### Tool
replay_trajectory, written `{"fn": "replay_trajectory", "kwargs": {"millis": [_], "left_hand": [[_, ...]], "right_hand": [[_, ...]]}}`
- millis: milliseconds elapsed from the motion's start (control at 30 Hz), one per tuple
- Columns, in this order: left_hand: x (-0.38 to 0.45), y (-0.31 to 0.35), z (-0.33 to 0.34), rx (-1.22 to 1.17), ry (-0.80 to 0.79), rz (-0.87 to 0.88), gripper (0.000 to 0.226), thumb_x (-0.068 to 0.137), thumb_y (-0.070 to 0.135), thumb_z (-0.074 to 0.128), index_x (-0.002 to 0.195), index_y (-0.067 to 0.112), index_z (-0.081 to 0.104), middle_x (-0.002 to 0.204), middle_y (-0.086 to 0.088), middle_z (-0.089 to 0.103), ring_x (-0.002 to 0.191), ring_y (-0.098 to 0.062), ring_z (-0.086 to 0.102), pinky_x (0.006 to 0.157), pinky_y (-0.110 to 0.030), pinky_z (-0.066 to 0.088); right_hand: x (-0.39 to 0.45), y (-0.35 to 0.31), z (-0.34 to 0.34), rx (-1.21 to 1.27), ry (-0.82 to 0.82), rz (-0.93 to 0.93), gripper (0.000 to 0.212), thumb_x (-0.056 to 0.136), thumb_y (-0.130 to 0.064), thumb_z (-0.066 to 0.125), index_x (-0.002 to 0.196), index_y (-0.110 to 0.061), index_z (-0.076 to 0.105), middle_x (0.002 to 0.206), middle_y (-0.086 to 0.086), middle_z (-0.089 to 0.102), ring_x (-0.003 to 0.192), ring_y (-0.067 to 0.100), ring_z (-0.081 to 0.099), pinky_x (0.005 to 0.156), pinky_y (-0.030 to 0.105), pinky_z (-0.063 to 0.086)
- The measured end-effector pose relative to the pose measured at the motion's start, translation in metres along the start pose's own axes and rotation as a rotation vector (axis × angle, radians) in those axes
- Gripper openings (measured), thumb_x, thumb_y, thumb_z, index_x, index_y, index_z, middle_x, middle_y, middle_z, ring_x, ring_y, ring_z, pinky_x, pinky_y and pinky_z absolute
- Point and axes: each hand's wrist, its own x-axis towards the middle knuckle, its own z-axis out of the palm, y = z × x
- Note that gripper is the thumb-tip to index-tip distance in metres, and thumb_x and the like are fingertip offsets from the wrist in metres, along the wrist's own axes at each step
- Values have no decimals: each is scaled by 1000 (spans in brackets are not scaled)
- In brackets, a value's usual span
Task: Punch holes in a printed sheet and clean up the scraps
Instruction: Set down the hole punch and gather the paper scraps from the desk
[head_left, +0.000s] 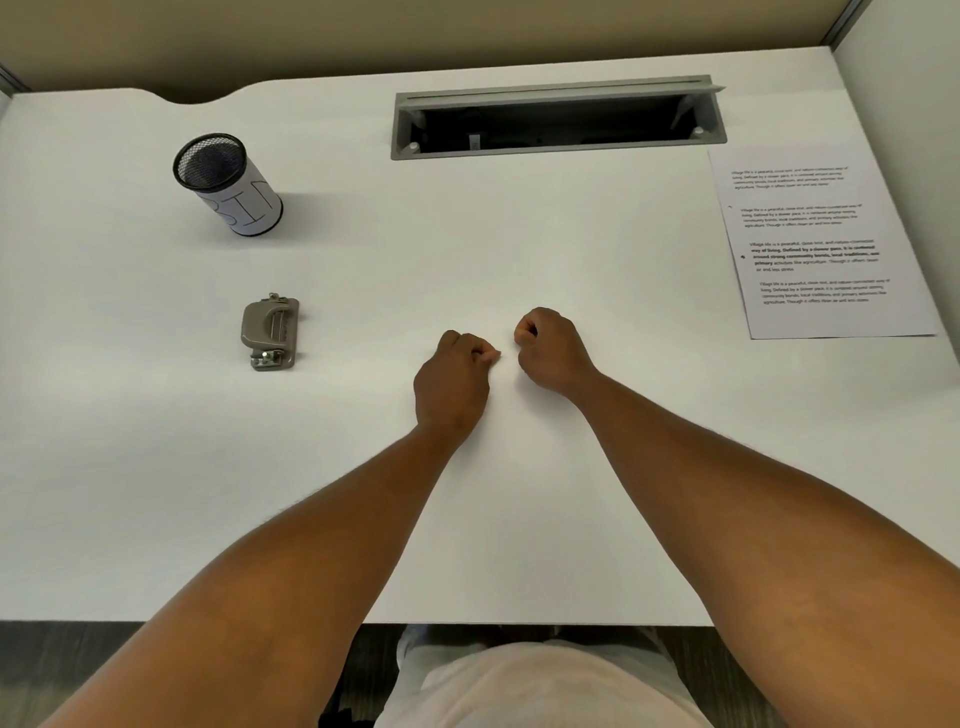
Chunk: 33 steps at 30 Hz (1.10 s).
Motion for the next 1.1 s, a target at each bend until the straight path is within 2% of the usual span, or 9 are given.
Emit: {"fn": "replay_trajectory", "kwargs": {"millis": [200,333,533,767,867,1000,1100], "left_hand": [[-2,2,-2,10,16,-8,19,96,38,55,98,27,71,102,11,60,81,-8,52,70,-24,34],[-3,4,-3,48,12,10,21,97,37,54,101,26,72,104,10,60,85,-12,57,71,-23,34],[0,10,0,161,-4,42,21,99,27,51,101,20,71,106,4,59,82,-23,62,72,-31,47],[-2,17,5,216,-20,14,15,97,14,49,101,13,63,110,-2,54,70,-22,51,65,-30,37],[-3,20,6,225,-36,-7,16,94,8,50,103,14,60,113,-4,53,71,-21,49,66,-30,36],[-3,23,8,260,-66,-18,22,92,4,51,111,13,58,117,-6,51,82,-26,59,65,-30,35],[-3,21,9,244,-73,-25,26,90,2,49,112,13,57,119,-6,50,82,-26,60,65,-31,38]], "right_hand": [[-1,-2,-3,23,-22,2,19,75,6,41,78,-9,52,93,4,58,83,19,51,70,28,41],[-2,-1,-4,20,-30,0,18,76,6,40,77,-9,51,92,4,57,82,19,51,69,27,40],[-1,-2,-4,4,-35,-13,19,74,7,41,75,-9,50,90,5,58,82,20,53,71,30,43],[-1,-1,-3,-7,-29,-9,17,77,6,43,80,-7,53,95,9,60,85,22,55,72,31,43],[-1,-1,-2,-14,-30,-11,16,77,6,43,80,-6,53,99,12,62,84,21,53,70,28,40],[-1,0,-2,-11,-31,-9,17,76,7,43,79,-7,53,100,14,63,83,20,52,70,26,38],[-1,1,-1,-10,-31,-7,17,76,6,43,80,-7,54,101,13,63,84,20,53,70,26,38]]}}
